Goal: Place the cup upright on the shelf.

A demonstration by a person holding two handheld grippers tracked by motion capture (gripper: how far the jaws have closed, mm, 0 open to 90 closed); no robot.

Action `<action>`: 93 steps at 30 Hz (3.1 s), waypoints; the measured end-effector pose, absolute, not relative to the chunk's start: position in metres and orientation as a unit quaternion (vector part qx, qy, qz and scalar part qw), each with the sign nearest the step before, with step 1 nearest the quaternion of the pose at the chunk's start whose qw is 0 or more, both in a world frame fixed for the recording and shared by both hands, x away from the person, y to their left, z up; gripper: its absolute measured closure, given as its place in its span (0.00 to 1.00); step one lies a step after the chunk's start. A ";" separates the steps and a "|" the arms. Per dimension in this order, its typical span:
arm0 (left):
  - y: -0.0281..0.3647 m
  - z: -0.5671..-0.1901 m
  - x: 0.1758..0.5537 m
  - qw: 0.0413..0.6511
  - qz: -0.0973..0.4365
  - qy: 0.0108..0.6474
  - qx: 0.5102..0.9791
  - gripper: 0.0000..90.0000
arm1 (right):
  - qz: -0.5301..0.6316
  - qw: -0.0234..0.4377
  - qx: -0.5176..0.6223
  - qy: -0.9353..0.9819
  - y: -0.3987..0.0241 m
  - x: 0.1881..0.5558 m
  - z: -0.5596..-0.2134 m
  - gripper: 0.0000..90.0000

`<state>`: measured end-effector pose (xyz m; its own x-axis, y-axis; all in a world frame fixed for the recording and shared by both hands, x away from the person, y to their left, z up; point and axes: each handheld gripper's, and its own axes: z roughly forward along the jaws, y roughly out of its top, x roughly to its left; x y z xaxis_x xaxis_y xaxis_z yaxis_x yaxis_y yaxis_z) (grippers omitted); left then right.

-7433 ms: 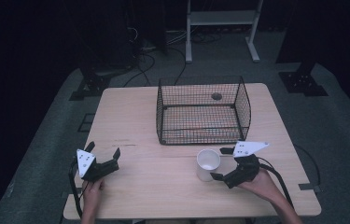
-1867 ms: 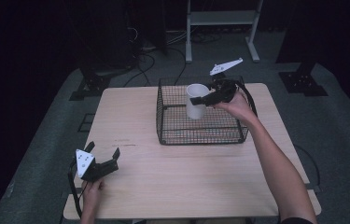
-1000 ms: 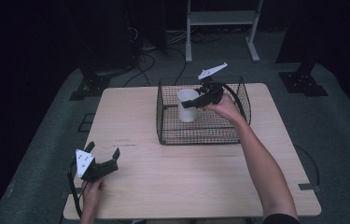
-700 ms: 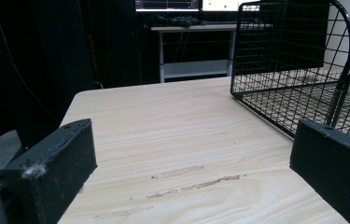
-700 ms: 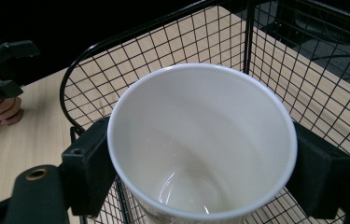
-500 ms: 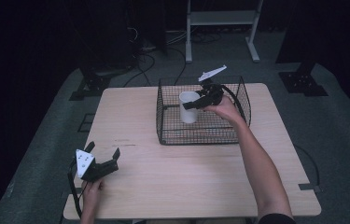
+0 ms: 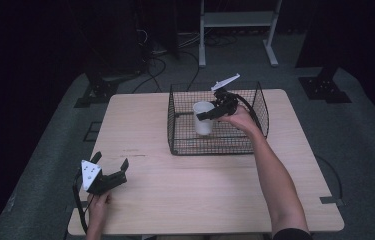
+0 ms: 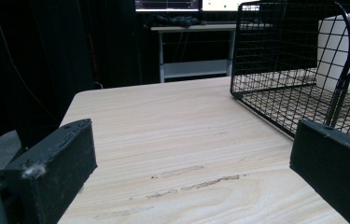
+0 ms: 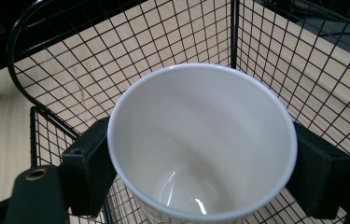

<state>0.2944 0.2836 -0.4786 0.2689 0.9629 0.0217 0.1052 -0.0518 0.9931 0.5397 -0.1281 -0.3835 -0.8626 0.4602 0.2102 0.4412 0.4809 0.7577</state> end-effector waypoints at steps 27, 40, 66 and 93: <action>0.284 -0.479 0.294 0.524 0.409 0.446 0.599 0.00 | 0.385 0.013 0.259 0.886 -0.117 0.539 -0.400 0.21; 0.283 -0.479 0.294 0.524 0.410 0.446 0.599 0.00 | 0.383 0.023 0.245 0.890 -0.111 0.532 -0.396 0.19; 0.284 -0.479 0.295 0.524 0.409 0.447 0.599 0.00 | 0.428 0.040 0.248 0.868 -0.119 0.528 -0.377 0.15; 0.283 -0.479 0.294 0.522 0.411 0.443 0.602 0.00 | 0.467 0.042 0.270 0.841 -0.143 0.505 -0.352 0.15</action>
